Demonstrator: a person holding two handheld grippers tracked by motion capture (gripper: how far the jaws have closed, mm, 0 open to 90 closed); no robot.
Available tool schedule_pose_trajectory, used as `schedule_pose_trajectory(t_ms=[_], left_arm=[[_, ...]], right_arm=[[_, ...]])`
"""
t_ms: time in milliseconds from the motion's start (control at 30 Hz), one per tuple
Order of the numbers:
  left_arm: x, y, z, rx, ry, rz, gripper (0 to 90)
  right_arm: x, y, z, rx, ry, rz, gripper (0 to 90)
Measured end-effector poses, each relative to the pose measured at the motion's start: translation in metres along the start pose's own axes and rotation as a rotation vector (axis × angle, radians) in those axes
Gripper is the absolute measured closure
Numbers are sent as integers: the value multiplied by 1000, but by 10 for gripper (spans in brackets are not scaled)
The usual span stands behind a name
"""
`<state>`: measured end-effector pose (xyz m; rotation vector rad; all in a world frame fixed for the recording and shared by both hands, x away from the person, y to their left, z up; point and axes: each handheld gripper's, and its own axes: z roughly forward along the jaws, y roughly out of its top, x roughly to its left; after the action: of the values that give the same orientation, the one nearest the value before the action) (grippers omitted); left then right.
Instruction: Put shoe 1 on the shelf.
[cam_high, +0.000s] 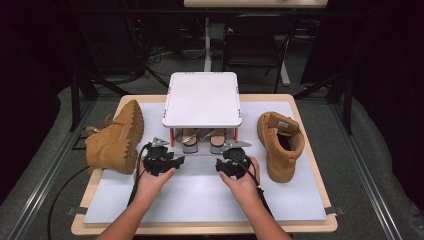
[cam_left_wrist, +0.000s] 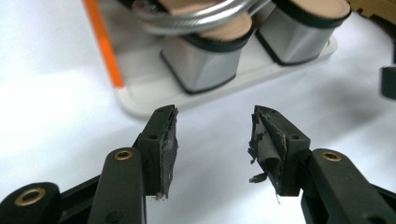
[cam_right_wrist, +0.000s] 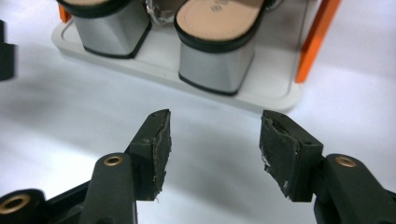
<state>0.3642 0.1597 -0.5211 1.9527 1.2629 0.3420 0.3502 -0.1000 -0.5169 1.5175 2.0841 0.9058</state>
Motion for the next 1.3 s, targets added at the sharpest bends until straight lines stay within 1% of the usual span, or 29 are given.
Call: schedule_pose_trajectory(t_ms=[33, 100, 133, 167, 233, 267, 300, 333, 400, 567, 633, 700, 733, 767, 800, 867, 900, 933, 967, 1033, 1067, 1100, 1133, 1200, 1300], left_arm=[[2, -3, -3, -2, -1, 0, 503], [7, -9, -10, 0, 1, 3, 511], [11, -12, -13, 1, 4, 14, 514], [13, -15, -17, 0, 6, 8, 515], [19, -20, -22, 4, 3, 0, 516], [22, -23, -25, 10, 3, -4, 516], [22, -23, -25, 10, 3, -4, 516], [28, -28, -30, 10, 1, -21, 514], [34, -34, -34, 15, 3, -31, 511], [43, -45, -41, 33, -1, -34, 511], [44, -48, -43, 47, -18, -35, 511], [44, -51, -44, 53, -24, -21, 510], [44, -51, -44, 53, -24, -21, 510], [42, -54, -46, 58, -44, -13, 510], [41, -56, -47, 53, -50, -15, 503], [40, -59, -48, 60, -50, 9, 486], [40, -61, -48, 59, -47, 13, 483], [40, -63, -49, 53, -39, 19, 474], [41, -64, -49, 45, -37, 24, 473], [42, -65, -50, 44, -31, 24, 474], [43, -68, -52, 43, -43, 18, 476], [43, -68, -53, 39, -47, 25, 482], [44, -69, -53, 36, -48, 29, 490], [44, -70, -54, 34, -46, 23, 493], [45, -71, -54, 42, -51, 14, 488]], right_arm=[[-2, -2, -3, 4, 9, -2, 426], [-5, -6, -8, 10, 8, -1, 425], [-6, -8, -10, 9, 2, -4, 426], [-8, -10, -12, 12, -4, -8, 426], [-12, -15, -16, 14, 6, -4, 425], [-13, -18, -17, 14, 2, -9, 425], [-13, -18, -17, 14, 2, -9, 425], [-16, -24, -20, 29, -2, -13, 425], [-18, -30, -23, 35, -2, -19, 426], [-22, -44, -33, 41, 31, -21, 432], [-23, -49, -37, 42, 36, -26, 455], [-25, -53, -41, 48, 42, -40, 465], [-25, -54, -42, 41, 36, -43, 470], [-25, -56, -44, 30, 28, -56, 471], [-26, -57, -46, 23, 30, -60, 471], [-27, -59, -49, 14, 36, -53, 471], [-28, -60, -51, -2, 45, -49, 471], [-29, -62, -51, -21, 52, -47, 478], [-30, -64, -50, -23, 59, -40, 490], [-31, -66, -49, -12, 67, -35, 491], [-33, -70, -45, 0, 62, -38, 490], [-33, -72, -44, -9, 67, -31, 485], [-34, -72, -44, -7, 68, -38, 473], [-35, -73, -44, -1, 64, -52, 471], [-35, -74, -43, 3, 65, -45, 467]])
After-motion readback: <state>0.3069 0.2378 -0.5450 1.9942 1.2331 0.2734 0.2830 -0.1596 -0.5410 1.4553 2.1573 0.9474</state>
